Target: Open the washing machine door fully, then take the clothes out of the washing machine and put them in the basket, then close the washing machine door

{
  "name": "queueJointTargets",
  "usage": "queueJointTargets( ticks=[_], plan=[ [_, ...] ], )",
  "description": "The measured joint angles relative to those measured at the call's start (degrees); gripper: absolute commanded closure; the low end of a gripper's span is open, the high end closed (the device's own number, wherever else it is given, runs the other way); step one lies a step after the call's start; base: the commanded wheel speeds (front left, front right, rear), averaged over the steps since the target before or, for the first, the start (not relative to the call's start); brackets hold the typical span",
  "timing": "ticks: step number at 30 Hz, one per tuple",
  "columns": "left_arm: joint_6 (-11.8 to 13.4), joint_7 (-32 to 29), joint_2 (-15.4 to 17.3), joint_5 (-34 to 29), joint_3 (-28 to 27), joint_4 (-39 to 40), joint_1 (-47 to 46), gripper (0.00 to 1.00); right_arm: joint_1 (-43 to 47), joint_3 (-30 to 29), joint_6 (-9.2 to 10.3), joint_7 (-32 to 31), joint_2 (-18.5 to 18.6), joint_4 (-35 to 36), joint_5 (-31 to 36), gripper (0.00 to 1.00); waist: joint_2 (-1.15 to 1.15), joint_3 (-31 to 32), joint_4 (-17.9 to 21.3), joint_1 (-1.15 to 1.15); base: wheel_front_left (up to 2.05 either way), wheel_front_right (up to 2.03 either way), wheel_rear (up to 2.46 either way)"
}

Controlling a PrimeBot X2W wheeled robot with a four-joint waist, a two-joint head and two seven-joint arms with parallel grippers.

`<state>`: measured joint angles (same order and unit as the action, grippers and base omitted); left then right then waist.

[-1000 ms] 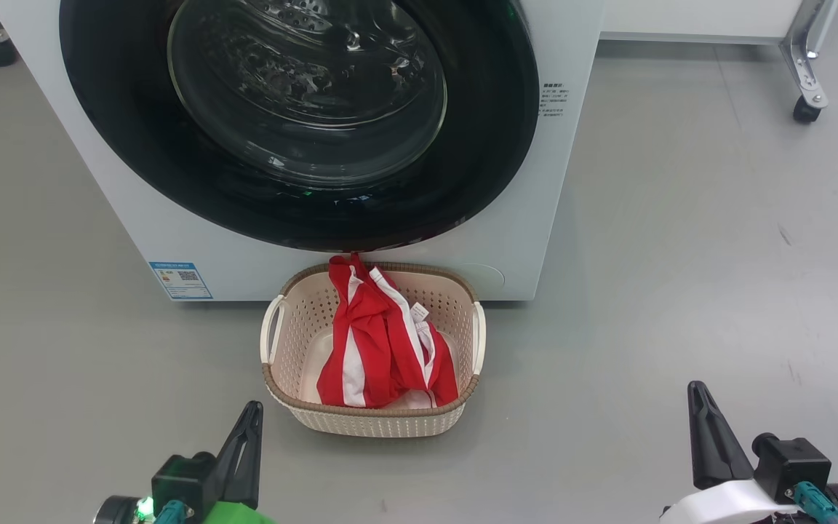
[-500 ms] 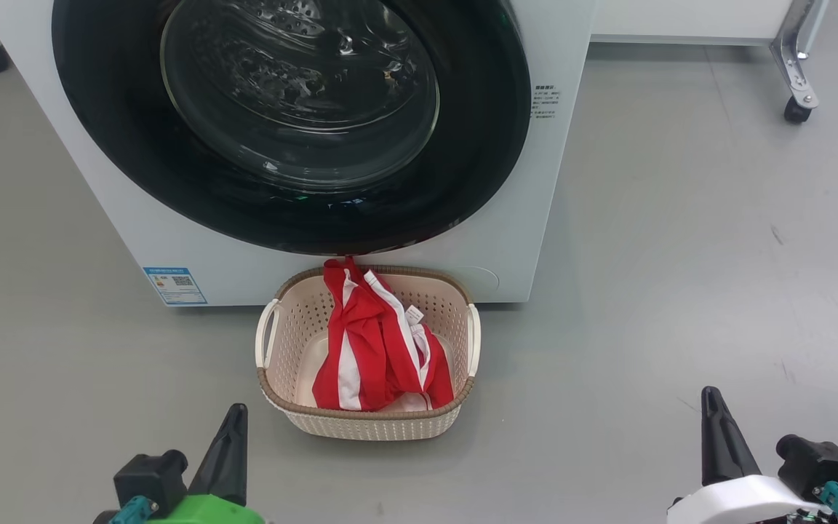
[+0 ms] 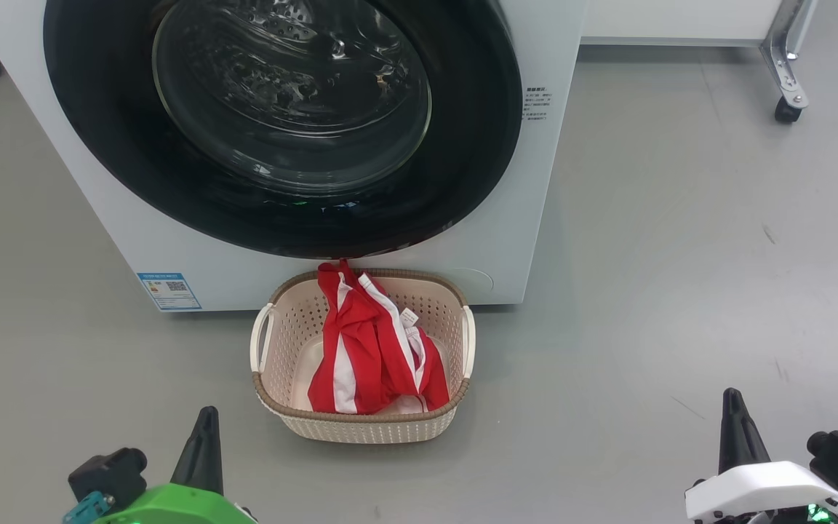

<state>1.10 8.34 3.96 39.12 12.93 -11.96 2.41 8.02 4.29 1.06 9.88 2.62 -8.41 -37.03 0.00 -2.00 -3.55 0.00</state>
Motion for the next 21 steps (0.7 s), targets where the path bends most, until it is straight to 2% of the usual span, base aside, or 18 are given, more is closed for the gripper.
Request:
queueJointTargets(
  ticks=[21],
  plan=[
    [-2.0, -3.4, 0.1, 16.3, -3.8, -0.5, -0.8, 1.00, -3.0, -2.2, -2.16, -3.6, 0.8, -1.6, -16.8, 1.00, 0.00, 0.5, 1.0, 0.00, 0.00, 0.00, 0.00]
  ],
)
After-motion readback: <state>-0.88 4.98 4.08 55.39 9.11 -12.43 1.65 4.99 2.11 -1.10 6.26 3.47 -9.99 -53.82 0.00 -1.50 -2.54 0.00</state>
